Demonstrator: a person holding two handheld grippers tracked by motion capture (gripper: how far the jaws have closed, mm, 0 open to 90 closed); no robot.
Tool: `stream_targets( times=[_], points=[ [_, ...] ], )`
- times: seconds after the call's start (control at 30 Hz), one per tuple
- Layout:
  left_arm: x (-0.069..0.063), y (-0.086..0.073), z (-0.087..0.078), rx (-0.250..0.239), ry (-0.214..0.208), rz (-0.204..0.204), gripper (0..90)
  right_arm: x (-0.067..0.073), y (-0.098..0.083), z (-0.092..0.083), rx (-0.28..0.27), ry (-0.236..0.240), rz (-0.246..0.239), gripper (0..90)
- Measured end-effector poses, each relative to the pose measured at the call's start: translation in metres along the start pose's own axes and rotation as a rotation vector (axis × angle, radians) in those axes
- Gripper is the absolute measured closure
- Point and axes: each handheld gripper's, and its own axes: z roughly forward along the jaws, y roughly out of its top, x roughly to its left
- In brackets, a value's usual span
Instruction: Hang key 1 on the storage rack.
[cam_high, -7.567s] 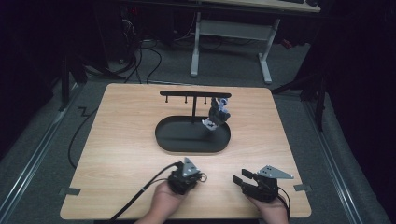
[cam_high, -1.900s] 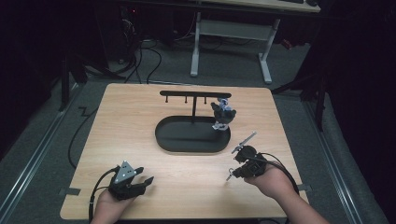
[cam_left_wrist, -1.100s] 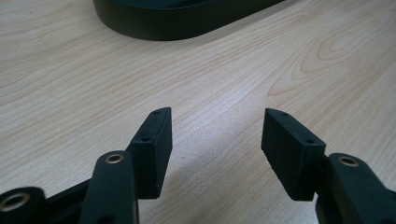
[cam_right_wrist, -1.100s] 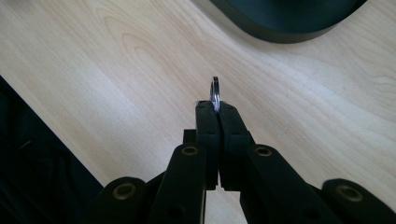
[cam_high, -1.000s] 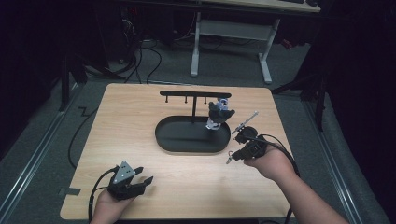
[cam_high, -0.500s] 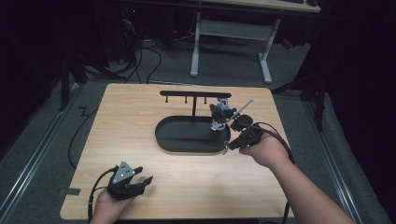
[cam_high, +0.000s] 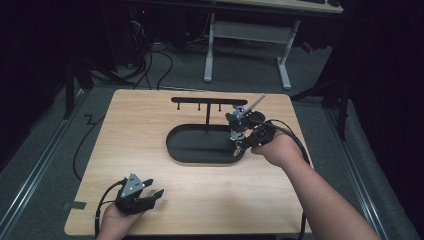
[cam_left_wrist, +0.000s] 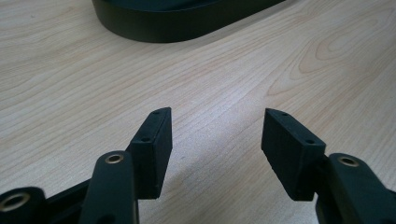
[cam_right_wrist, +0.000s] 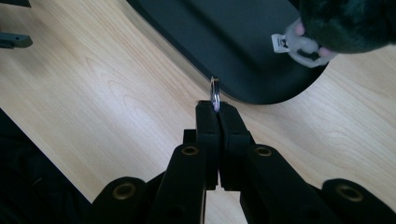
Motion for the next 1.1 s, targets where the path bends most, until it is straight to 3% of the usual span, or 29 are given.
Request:
stream_targets(
  times=[0.37,0.53,0.7,0.93,1.1],
  points=[
    [0.000,-0.001,-0.001,-0.005,0.000,-0.010,43.8,-0.005,0.029,-0.008,0.009,-0.015,0.018,89.3],
    [0.001,-0.001,-0.001,-0.002,-0.001,-0.011,43.8,-0.008,0.043,-0.009,0.010,-0.027,-0.009,89.3],
    [0.002,-0.002,-0.001,0.001,-0.002,-0.012,43.8,-0.011,0.058,-0.010,0.000,-0.019,0.005,89.3],
    [0.003,-0.001,-0.001,-0.006,0.001,-0.012,43.8,-0.010,0.075,-0.010,-0.007,-0.018,-0.026,89.3],
    [0.003,-0.001,-0.001,-0.006,-0.001,-0.010,43.8,-0.011,0.085,-0.009,-0.005,-0.018,-0.015,89.3]
  ],
)
